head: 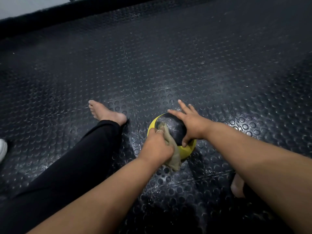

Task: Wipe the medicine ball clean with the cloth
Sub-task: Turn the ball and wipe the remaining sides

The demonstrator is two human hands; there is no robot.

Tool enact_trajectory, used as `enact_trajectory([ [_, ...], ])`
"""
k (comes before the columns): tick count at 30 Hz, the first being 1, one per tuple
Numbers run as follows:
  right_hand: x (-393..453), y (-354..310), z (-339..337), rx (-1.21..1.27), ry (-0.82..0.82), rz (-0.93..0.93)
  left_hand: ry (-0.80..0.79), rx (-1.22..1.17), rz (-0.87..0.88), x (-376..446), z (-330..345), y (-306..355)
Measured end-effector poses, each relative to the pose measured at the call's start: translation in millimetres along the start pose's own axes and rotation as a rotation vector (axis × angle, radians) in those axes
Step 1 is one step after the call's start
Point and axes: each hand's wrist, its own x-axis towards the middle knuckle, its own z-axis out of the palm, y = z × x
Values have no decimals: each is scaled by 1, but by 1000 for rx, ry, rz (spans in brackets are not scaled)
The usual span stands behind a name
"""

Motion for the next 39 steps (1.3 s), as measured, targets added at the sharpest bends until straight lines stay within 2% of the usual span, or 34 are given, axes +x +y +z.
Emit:
enact_trajectory([
  [3,-20,-9,-6,59,27,58,7,-56,-15,-9,-5,7],
  [5,-28,-24,-11,91,21,115,-45,-138,-106,-7,-3,18],
  [8,-39,-31,-3,281,37,168,-130,-319,-154,-7,7,32],
  [10,-48,-28,7,415,165,183,-131,-517,-145,-1,18,31],
  [12,-53,-18,24,500,375,135,-127,-723,-86,2,17,29],
  [14,-58,-12,37,490,497,69,-151,-790,-5,5,13,26],
  [16,-59,-5,47,431,511,28,-140,-589,65,14,9,21],
  [19,-65,6,44,336,507,-23,15,-93,201,18,-3,19],
  [22,-71,12,29,205,401,-109,-19,114,244,23,-10,26],
  [25,-67,17,29,197,392,-103,-114,179,189,27,2,28],
  [28,-58,25,38,348,497,40,-24,252,172,28,19,23],
  [30,-53,29,41,512,504,109,33,272,131,27,21,19],
  [34,-39,31,42,491,530,69,70,330,60,30,23,20],
  [36,-31,31,41,415,580,73,64,294,55,34,24,19],
  [39,-24,29,38,424,648,150,-39,61,36,42,27,14],
])
